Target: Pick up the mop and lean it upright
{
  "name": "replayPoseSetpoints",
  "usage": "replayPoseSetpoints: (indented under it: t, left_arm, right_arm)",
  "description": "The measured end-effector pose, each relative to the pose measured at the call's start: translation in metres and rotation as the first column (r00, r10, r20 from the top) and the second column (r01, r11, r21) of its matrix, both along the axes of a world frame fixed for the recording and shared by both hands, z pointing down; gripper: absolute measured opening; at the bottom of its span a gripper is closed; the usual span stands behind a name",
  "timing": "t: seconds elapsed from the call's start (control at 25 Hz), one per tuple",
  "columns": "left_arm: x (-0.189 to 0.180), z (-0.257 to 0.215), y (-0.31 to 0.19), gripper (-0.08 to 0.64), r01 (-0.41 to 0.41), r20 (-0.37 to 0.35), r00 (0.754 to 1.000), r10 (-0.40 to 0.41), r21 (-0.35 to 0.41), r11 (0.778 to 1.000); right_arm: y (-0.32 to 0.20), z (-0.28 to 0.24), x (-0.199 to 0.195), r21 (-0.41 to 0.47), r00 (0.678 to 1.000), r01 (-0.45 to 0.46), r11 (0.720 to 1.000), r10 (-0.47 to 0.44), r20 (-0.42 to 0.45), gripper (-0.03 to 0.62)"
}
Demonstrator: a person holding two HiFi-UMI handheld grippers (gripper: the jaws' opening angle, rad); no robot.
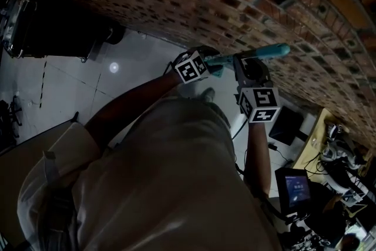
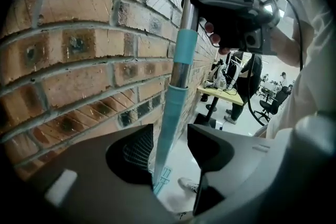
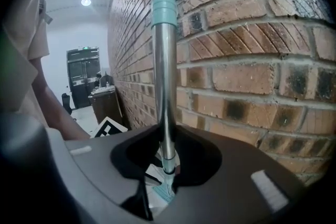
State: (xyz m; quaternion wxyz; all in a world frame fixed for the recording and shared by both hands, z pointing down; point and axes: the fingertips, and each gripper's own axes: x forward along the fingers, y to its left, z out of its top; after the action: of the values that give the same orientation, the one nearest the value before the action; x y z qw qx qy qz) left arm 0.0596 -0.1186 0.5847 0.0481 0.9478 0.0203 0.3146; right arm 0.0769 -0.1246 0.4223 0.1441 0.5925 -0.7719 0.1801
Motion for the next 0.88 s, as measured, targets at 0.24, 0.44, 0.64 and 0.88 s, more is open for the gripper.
replayPoseSetpoints:
  t: [0.24,0.44,0.64,0.88]
  left_arm:
    - [0.011,-0.005,0.000,0.224,-0.011,-0.017,1.000,0.012,0.016,1.000]
    - [0.018,-0.004,0.002,0.201,-0.026,-0.015,1.000,0.026,0.027,0.999]
    - [0.026,-0.012,0.009,0.153,-0.056,-0.033,0.998,0.058,0.053,0.997]
    - [0.032,-0.024,0.013,0.149,-0.089,-0.035,0.995,0.092,0.085,0.992]
  right_arm:
    - [-0.002,-0.020,-0.004,0.017,1.000,-0.009,1.000,0.009,0.013,0.097]
    - [-0.003,-0.034,-0.005,0.035,1.000,-0.019,0.999,0.018,0.026,0.097]
    - [-0.001,-0.043,0.001,0.052,0.998,-0.044,0.998,0.042,0.041,0.097]
    - [0.003,-0.056,0.011,0.138,0.994,-0.096,0.986,0.089,0.059,0.101]
